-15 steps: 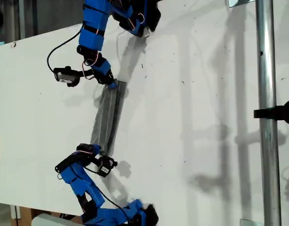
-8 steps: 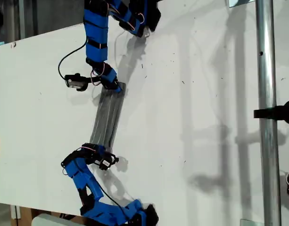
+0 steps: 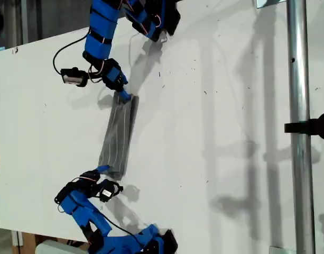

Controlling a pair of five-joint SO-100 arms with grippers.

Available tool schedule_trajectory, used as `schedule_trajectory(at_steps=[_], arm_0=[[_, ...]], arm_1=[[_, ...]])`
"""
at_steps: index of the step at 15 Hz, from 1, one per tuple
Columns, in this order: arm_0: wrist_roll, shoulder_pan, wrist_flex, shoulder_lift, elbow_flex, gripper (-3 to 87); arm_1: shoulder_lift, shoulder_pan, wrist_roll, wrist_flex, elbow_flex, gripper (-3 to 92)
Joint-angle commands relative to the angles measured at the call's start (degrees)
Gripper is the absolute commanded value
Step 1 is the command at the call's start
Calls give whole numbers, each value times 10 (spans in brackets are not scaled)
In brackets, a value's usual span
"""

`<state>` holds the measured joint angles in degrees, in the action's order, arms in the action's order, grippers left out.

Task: Grasp corners of a towel and fold twice.

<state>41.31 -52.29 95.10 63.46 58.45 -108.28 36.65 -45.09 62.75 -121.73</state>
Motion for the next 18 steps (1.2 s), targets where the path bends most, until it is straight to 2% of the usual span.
schedule_trajectory(at_steps=[1, 3, 5, 7, 9, 10, 11, 12, 13, 14, 15, 16, 18], arm_0=[[9, 30, 13, 205, 81, 244], [39, 72, 7, 388, 217, 245], [112, 161, -30, 585, 384, 258], [238, 280, -87, 801, 595, 244], [381, 410, -158, 954, 810, 235], [435, 482, -239, 981, 906, 230], [475, 533, -292, 976, 973, 225], [525, 574, -303, 991, 1017, 200], [560, 590, -298, 1029, 1061, 189], [562, 588, -289, 1089, 1102, 188], [540, 575, -279, 1173, 1145, 188], [529, 570, -245, 1292, 1191, 186], [489, 559, -213, 1354, 1204, 151]], arm_1=[[-158, 8, -33, 76, -34, 271], [-303, -28, -113, 150, -102, 279], [-468, -144, -262, 207, -178, 279], [-593, -290, -419, 267, -219, 285], [-597, -384, -512, 276, -216, 306], [-577, -394, -523, 276, -214, 316], [-565, -393, -528, 276, -211, 324], [-564, -387, -524, 275, -211, 328], [-563, -376, -515, 272, -213, 329], [-555, -363, -509, 268, -213, 341], [-542, -339, -490, 261, -212, 379], [-519, -306, -454, 245, -207, 372], [-432, -219, -366, 182, -179, 367]])
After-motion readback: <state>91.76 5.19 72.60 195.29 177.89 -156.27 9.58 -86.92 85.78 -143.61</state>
